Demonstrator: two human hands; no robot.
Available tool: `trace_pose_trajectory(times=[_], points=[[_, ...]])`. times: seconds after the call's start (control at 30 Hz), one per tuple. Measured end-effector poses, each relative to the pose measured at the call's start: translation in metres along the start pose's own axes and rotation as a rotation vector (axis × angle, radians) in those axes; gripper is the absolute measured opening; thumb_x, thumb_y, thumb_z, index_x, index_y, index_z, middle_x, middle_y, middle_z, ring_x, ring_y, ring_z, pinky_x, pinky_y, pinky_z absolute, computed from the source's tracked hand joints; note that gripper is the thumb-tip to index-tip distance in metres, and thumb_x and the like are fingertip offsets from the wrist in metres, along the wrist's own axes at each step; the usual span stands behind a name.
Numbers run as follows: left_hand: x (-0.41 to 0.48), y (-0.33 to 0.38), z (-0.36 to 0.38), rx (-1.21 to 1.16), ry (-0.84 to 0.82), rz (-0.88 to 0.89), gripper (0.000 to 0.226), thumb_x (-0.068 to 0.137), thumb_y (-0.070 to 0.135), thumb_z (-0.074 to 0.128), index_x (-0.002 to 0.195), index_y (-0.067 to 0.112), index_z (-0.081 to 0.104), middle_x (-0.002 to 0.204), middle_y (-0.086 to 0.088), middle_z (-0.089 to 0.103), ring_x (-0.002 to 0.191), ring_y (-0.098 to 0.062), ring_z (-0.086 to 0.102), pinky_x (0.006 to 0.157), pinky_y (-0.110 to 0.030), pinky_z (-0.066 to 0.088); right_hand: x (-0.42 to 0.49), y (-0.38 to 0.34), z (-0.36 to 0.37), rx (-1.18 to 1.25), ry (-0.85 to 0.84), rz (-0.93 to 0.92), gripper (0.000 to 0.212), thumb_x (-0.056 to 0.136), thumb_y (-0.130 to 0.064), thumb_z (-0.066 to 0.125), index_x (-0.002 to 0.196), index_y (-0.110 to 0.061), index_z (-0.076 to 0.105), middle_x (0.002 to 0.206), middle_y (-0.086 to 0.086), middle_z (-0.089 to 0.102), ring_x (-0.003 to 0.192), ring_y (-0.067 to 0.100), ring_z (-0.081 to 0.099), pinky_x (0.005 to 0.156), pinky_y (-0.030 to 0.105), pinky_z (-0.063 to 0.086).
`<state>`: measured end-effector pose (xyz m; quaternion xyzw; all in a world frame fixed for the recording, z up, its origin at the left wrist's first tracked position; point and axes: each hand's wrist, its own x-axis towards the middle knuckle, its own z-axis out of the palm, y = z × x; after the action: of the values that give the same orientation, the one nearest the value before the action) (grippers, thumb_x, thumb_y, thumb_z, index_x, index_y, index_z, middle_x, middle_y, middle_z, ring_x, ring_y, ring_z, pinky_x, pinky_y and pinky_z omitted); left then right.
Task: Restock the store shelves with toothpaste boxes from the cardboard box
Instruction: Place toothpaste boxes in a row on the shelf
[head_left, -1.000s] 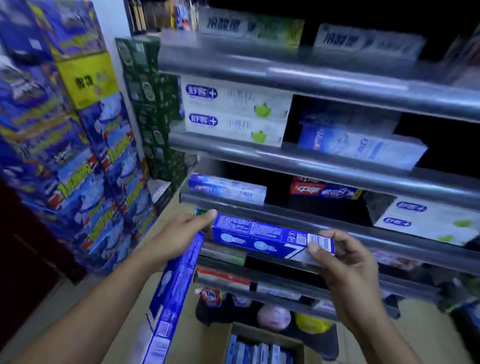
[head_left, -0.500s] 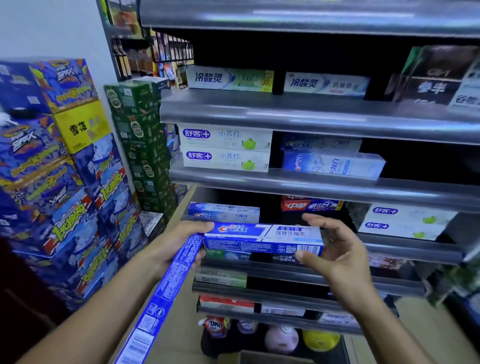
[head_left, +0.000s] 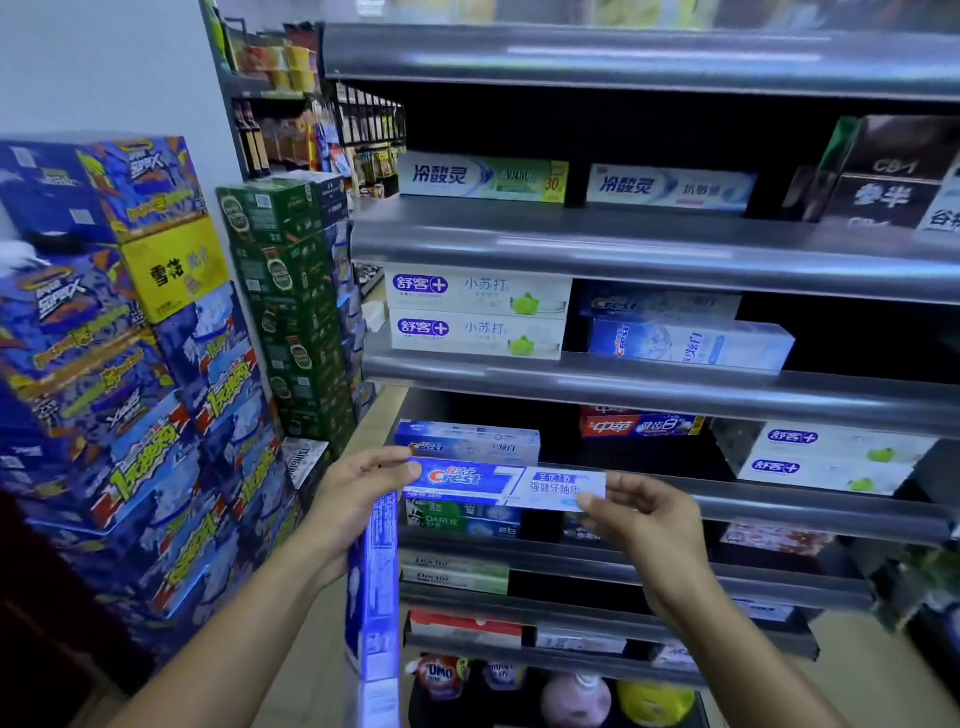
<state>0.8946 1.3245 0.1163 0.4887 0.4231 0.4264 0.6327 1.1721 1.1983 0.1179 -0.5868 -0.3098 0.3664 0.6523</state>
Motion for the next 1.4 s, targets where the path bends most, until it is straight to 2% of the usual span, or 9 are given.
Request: trace_pose_trajectory(times=[0.17, 0.27, 0.47, 0.77, 1.0, 1.13, 1.23, 1.3, 1.4], points=[[0.026, -0.011, -0.008, 0.026, 0.141, -0.049, 0.037, 0.074, 0.023, 0.089, 0.110, 0.019, 0.079, 0.104, -0.003, 0.080, 0.096, -0.019, 0.075, 0.090, -0.032, 0.056, 0.023, 0.007, 0.032, -0.124, 0.009, -0.084, 0.025, 0.080, 0.002, 0.082, 0.096, -0.017, 0.076, 0.090, -0.002, 0.080, 0.085, 0.014, 0.076, 0.075, 0.025, 0.061], [0.048, -0.005, -0.007, 0.085, 0.168, 0.026, 0.041, 0.080, 0.023, 0.087, 0.119, 0.020, 0.076, 0.104, 0.009, 0.078, 0.090, 0.001, 0.072, 0.077, -0.013, 0.052, 0.047, 0.012, 0.046, -0.180, 0.024, -0.111, 0.028, 0.082, 0.005, 0.079, 0.095, -0.019, 0.073, 0.091, -0.005, 0.077, 0.086, 0.013, 0.075, 0.082, 0.025, 0.060], [0.090, 0.005, -0.010, 0.244, 0.205, 0.055, 0.047, 0.084, 0.032, 0.084, 0.128, 0.019, 0.072, 0.123, -0.002, 0.074, 0.109, -0.023, 0.069, 0.101, -0.041, 0.052, 0.090, 0.026, 0.067, -0.325, 0.182, -0.146, 0.040, 0.087, -0.016, 0.081, 0.125, -0.010, 0.071, 0.107, -0.005, 0.073, 0.093, 0.010, 0.067, 0.087, 0.022, 0.049], [0.098, 0.002, -0.012, 0.524, 0.324, 0.013, 0.016, 0.082, 0.055, 0.079, 0.086, 0.043, 0.069, 0.085, 0.018, 0.072, 0.075, -0.013, 0.070, 0.064, -0.027, 0.047, 0.107, 0.027, 0.067, -0.521, 0.108, -0.098, 0.035, 0.083, -0.013, 0.084, 0.117, -0.011, 0.074, 0.089, -0.009, 0.071, 0.086, 0.012, 0.067, 0.085, 0.028, 0.055], [0.104, 0.003, -0.017, 0.459, 0.274, -0.064, 0.025, 0.085, 0.048, 0.079, 0.094, 0.025, 0.075, 0.077, 0.004, 0.078, 0.073, -0.024, 0.077, 0.078, -0.035, 0.056, 0.120, 0.034, 0.075, -0.543, 0.099, -0.060, 0.025, 0.079, -0.012, 0.087, 0.093, -0.021, 0.068, 0.081, -0.012, 0.067, 0.075, -0.001, 0.061, 0.069, 0.016, 0.048], [0.117, 0.015, -0.011, 0.383, 0.265, -0.096, 0.024, 0.085, 0.040, 0.082, 0.098, 0.022, 0.075, 0.098, -0.006, 0.079, 0.090, -0.032, 0.075, 0.092, -0.043, 0.059, 0.134, 0.033, 0.084, -0.611, 0.145, -0.075, 0.011, 0.081, -0.016, 0.086, 0.086, -0.017, 0.076, 0.079, -0.008, 0.069, 0.071, 0.005, 0.064, 0.069, 0.017, 0.046], [0.126, 0.024, 0.000, 0.322, 0.277, -0.145, 0.021, 0.084, 0.034, 0.083, 0.093, 0.019, 0.072, 0.105, -0.010, 0.077, 0.093, -0.034, 0.074, 0.094, -0.049, 0.059, 0.146, 0.027, 0.090, -0.665, 0.136, -0.042, 0.007, 0.088, -0.017, 0.078, 0.088, -0.011, 0.074, 0.091, 0.008, 0.074, 0.086, 0.026, 0.071, 0.071, 0.025, 0.052], [0.131, 0.027, 0.006, 0.284, 0.287, -0.160, 0.029, 0.083, 0.034, 0.084, 0.098, 0.013, 0.069, 0.102, -0.011, 0.077, 0.090, -0.035, 0.075, 0.093, -0.050, 0.059, 0.153, 0.022, 0.091, -0.841, 0.031, -0.038, 0.015, 0.098, -0.023, 0.064, 0.101, -0.013, 0.075, 0.112, 0.016, 0.073, 0.108, 0.033, 0.066, 0.094, 0.038, 0.050], [0.135, 0.027, 0.011, 0.298, 0.284, -0.150, 0.036, 0.082, 0.040, 0.084, 0.097, 0.015, 0.065, 0.099, -0.009, 0.077, 0.088, -0.033, 0.075, 0.091, -0.044, 0.058, 0.158, 0.015, 0.090, -0.885, -0.028, -0.021, 0.029, 0.104, -0.029, 0.052, 0.076, -0.035, 0.049, 0.134, 0.016, 0.064, 0.128, 0.033, 0.056, 0.107, 0.038, 0.038]])
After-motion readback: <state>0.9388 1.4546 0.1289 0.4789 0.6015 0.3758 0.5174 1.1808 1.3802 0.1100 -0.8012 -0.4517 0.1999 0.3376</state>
